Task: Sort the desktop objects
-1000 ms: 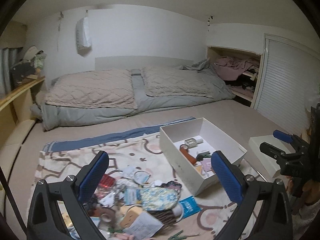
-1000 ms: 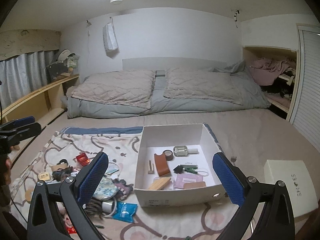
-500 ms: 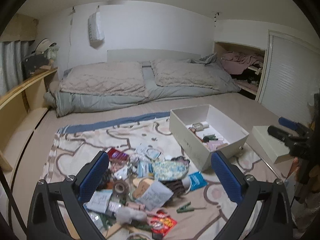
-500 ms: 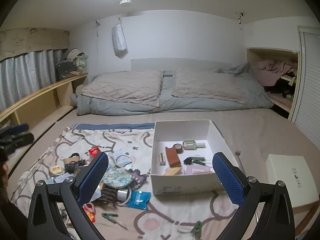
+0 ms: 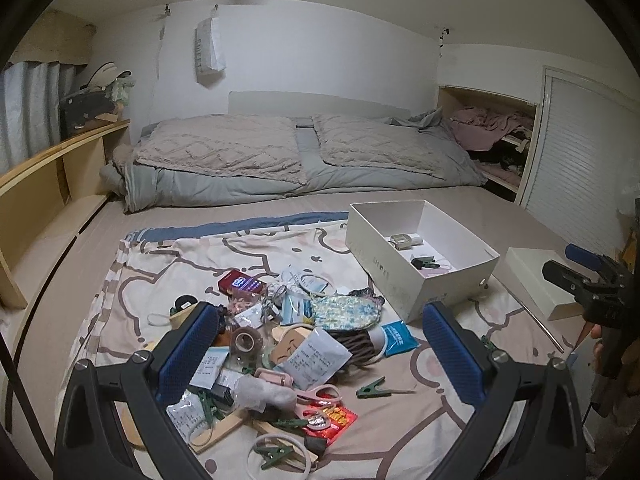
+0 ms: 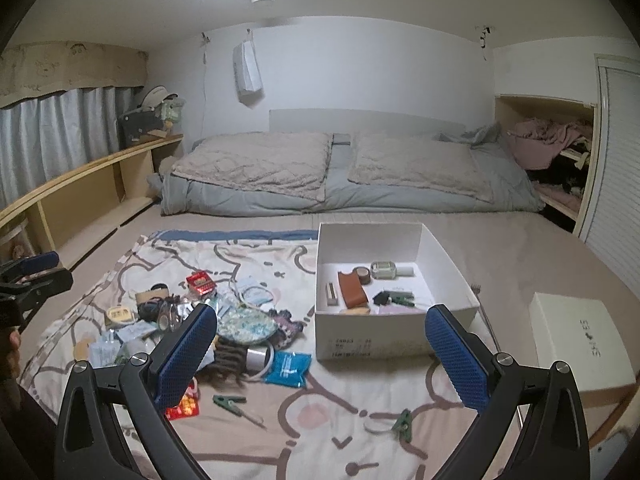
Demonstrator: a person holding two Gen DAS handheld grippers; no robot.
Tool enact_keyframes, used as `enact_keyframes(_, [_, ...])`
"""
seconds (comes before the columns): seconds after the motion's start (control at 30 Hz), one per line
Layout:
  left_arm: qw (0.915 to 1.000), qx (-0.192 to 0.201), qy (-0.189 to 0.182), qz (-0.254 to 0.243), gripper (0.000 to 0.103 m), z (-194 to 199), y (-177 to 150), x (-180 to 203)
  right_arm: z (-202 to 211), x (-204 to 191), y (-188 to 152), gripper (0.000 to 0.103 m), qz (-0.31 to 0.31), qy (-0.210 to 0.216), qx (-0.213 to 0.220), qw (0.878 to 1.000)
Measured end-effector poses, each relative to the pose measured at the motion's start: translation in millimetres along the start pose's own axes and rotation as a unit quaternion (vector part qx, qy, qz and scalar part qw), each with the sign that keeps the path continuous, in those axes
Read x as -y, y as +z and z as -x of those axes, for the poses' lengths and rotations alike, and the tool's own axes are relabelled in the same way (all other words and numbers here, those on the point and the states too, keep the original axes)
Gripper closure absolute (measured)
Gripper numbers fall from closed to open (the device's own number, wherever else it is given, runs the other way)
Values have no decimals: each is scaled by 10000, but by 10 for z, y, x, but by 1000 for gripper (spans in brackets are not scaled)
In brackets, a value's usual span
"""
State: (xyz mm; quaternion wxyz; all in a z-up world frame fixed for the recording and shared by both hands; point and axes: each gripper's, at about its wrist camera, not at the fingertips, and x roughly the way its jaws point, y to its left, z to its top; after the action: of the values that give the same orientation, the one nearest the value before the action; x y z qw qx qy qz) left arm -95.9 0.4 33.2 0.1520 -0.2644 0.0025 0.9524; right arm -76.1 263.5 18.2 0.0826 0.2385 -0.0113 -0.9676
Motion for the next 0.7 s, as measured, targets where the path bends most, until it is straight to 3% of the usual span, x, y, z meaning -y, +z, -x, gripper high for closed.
enact_keyframes(0.7, [9994,-182,195,-223,0,-104,-193,-5,-14,-93,-179,0,0,-143,-215,9997])
